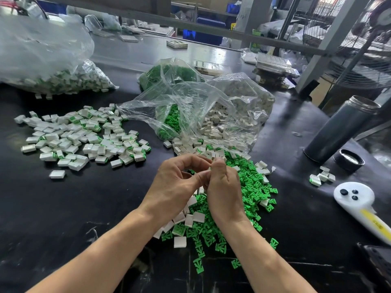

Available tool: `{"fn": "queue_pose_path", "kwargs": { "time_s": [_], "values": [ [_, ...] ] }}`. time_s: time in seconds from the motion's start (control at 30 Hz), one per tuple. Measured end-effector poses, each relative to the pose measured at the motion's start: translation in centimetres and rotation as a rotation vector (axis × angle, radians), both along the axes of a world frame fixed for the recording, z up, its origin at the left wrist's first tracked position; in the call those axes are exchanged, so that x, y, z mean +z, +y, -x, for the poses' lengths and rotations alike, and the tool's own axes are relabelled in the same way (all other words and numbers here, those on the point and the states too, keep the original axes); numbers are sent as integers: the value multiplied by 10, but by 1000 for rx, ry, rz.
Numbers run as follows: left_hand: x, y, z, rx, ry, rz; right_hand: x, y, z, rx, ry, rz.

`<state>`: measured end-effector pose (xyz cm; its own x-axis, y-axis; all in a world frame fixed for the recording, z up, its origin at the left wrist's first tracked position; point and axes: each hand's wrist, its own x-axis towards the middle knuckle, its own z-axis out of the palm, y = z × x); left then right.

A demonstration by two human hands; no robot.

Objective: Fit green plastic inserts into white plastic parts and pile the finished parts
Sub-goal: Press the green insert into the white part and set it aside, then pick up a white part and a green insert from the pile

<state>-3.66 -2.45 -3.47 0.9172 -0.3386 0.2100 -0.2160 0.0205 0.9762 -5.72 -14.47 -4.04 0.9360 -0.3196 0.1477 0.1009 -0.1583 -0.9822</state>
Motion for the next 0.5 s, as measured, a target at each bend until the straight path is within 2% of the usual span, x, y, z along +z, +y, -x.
{"fn": "queue_pose_path", "kwargs": {
  "time_s": [0.5],
  "values": [
    [3, 2, -2, 44, 1, -14, 0, -3, 1, 62, -34, 59]
  ]
}}
